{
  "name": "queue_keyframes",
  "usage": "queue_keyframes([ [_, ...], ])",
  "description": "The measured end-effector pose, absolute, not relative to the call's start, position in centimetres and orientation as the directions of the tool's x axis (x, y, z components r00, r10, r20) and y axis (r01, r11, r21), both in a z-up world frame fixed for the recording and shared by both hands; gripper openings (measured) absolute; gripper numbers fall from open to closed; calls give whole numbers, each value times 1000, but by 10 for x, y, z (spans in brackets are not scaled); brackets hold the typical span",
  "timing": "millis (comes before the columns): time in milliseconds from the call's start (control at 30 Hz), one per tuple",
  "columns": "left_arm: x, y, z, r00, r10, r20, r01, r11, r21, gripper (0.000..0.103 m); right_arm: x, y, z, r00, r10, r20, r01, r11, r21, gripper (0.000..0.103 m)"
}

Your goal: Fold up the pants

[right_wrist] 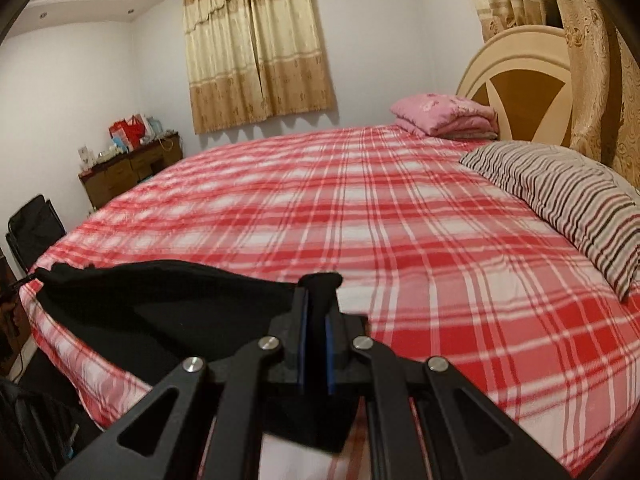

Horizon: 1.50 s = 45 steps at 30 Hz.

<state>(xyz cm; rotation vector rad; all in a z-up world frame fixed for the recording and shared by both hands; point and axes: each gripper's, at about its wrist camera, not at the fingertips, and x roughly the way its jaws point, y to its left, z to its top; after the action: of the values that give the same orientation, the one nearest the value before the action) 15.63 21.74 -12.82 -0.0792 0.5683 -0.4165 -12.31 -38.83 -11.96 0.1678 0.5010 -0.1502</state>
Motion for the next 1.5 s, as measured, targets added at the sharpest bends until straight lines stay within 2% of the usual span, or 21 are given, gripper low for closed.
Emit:
queue_keyframes([
  [233,148,232,-142,758,-354,-547,337,932,-135,9,-130,-383,-147,782,-147,-606,214,976,40,12],
  [300,146,242,-146,762,-323,-562,307,943,-127,9,-137,-385,-148,781,-149,-607,220,975,43,20],
  [367,142,254,-147,769,-301,-564,276,952,-132,9,-146,-389,-148,780,-150,-608,234,970,60,38],
  [433,139,266,-144,783,-287,-552,246,958,-148,9,-156,-393,-149,780,-155,-606,255,964,81,45],
  [667,142,243,-115,811,-322,-489,273,947,-169,10,-183,-418,-140,814,-164,-557,341,911,230,49],
  [733,146,224,-109,804,-336,-491,301,942,-151,14,-186,-428,-133,837,-167,-522,363,882,300,49],
  [767,148,213,-107,797,-350,-492,322,936,-145,23,-185,-433,-131,844,-166,-510,371,867,332,49],
  [800,150,202,-106,792,-362,-491,338,931,-141,40,-183,-438,-129,850,-165,-501,380,849,366,49],
  [833,151,193,-105,792,-364,-491,343,930,-136,50,-180,-444,-127,854,-160,-495,389,828,403,49],
  [867,153,184,-106,794,-359,-490,341,931,-129,64,-174,-450,-127,856,-152,-494,397,806,440,50],
  [1000,161,168,-116,776,-347,-527,332,935,-126,66,-150,-460,-129,837,-88,-540,411,753,514,51],
  [1100,162,166,-130,761,-322,-563,320,941,-106,66,-137,-456,-136,793,41,-608,403,712,574,51],
  [1233,162,170,-141,760,-310,-571,309,946,-101,66,-157,-453,-131,804,109,-584,414,602,683,51],
  [1300,164,167,-140,761,-304,-574,308,947,-93,67,-166,-448,-124,804,110,-585,443,546,711,57],
  [1367,165,164,-139,762,-303,-573,307,947,-93,67,-167,-442,-118,791,112,-601,470,517,715,67],
  [1500,162,161,-142,771,-303,-560,307,947,-90,71,-140,-421,-111,742,159,-651,499,517,696,67],
])
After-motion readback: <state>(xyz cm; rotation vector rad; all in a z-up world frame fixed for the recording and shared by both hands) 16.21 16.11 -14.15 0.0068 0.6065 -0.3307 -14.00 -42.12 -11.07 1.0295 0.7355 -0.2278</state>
